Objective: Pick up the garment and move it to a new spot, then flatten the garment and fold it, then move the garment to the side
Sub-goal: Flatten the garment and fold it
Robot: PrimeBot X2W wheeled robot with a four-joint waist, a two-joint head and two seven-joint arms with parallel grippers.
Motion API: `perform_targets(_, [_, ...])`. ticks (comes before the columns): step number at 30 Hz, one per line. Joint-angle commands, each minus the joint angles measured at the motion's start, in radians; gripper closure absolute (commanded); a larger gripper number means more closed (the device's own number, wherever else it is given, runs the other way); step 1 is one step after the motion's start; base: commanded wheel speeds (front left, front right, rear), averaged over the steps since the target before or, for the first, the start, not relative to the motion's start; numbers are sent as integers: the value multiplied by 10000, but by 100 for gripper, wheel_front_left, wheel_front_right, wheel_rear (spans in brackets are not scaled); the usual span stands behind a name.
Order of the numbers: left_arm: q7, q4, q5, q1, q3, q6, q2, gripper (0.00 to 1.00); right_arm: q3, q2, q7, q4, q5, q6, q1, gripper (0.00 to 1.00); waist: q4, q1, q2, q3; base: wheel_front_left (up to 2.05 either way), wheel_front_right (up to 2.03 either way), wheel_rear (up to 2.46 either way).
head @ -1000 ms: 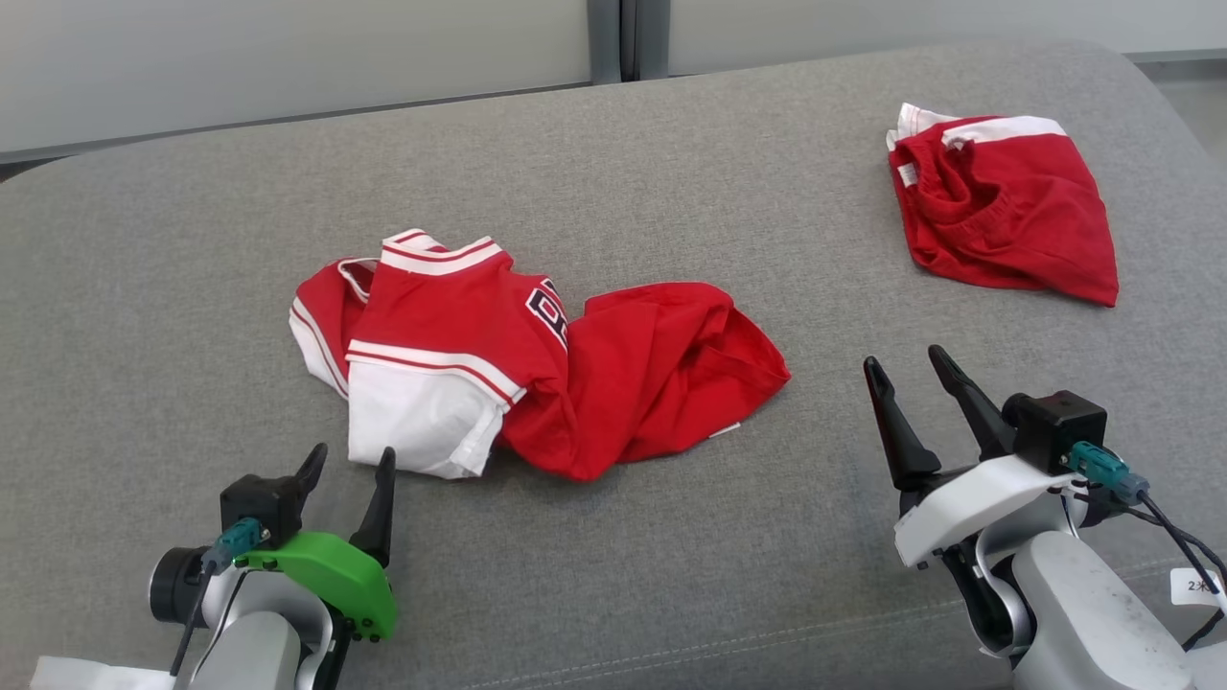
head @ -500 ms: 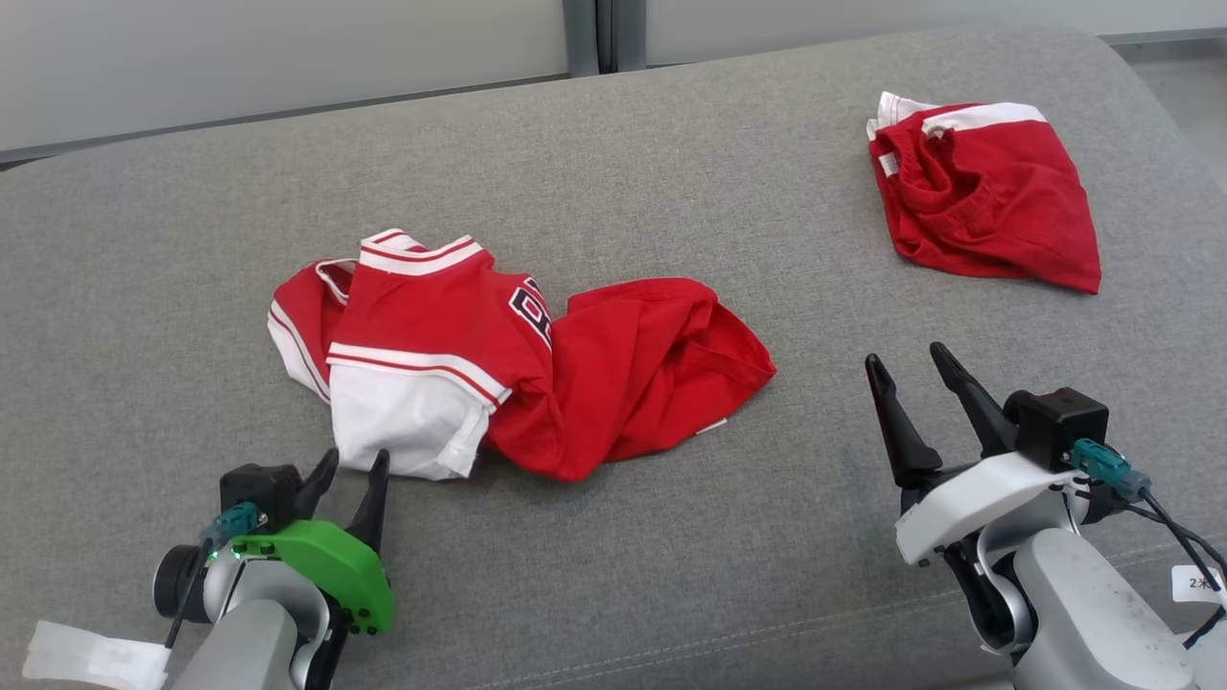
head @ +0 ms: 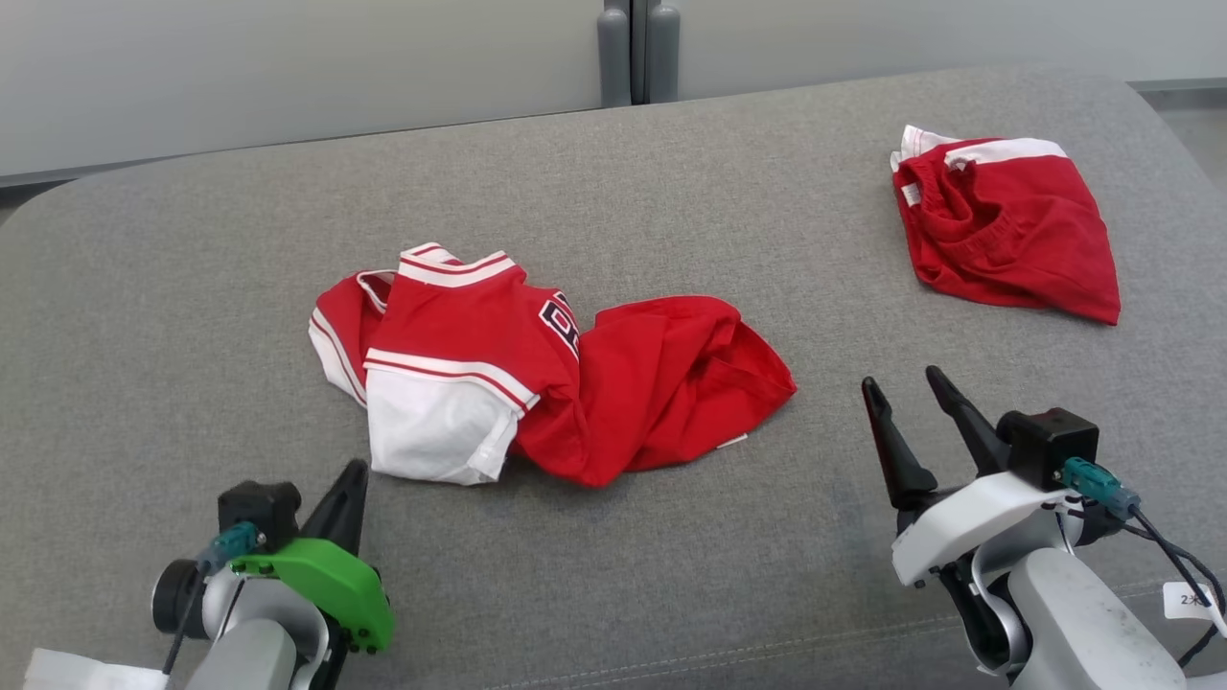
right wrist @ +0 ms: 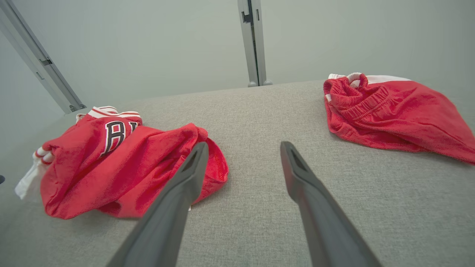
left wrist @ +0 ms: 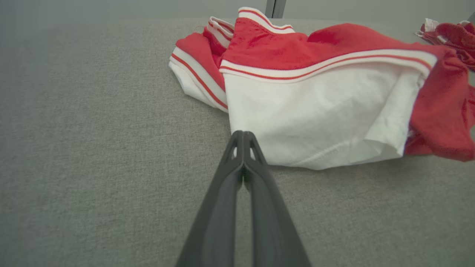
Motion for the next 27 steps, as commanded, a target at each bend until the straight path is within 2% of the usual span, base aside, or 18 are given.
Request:
perform_targets(1, [-17, 124, 63, 187, -60, -15, -9, 100, 81, 58, -34, 13, 43, -1, 32, 0, 147, 0, 0, -154, 0, 0, 0])
perform_targets(2, [-18, 253, 151, 213, -186, -15, 3, 100, 156, 65, -36, 23, 45, -1, -3, 0, 147, 0, 0, -179, 0, 0, 0])
perform_targets(3, [-18, 326, 140, 158, -237, -15, 5, 76, 201, 56, -34, 38, 64, -1, -47, 0, 143, 0, 0, -198, 0, 0, 0])
perform_targets(4, [-18, 376, 61, 121, -272, -15, -27, 56, 230, 50, -36, 50, 77, -1, -81, 0, 136, 0, 0, -209, 0, 0, 0])
perform_targets(5, [-17, 484, 66, 99, -363, -15, -13, 28, 263, 56, -34, 52, 85, -2, -103, 0, 119, 0, 0, -213, 0, 0, 0])
perform_targets(6, [-17, 542, 64, 51, -389, -15, 21, 7, 297, 42, -34, 50, 107, -1, -125, 0, 97, 0, 0, -205, 0, 0, 0])
perform_targets(7, [-18, 600, 19, 2, -406, -15, 49, 0, 333, 23, -34, 43, 131, -1, -144, 0, 62, 0, 0, -191, 0, 0, 0])
perform_targets(27, [-19, 1618, -525, -711, -869, -16, 293, 0, 387, -205, -36, -8, 209, -1, -394, 0, -703, 0, 0, 307, 0, 0, 0])
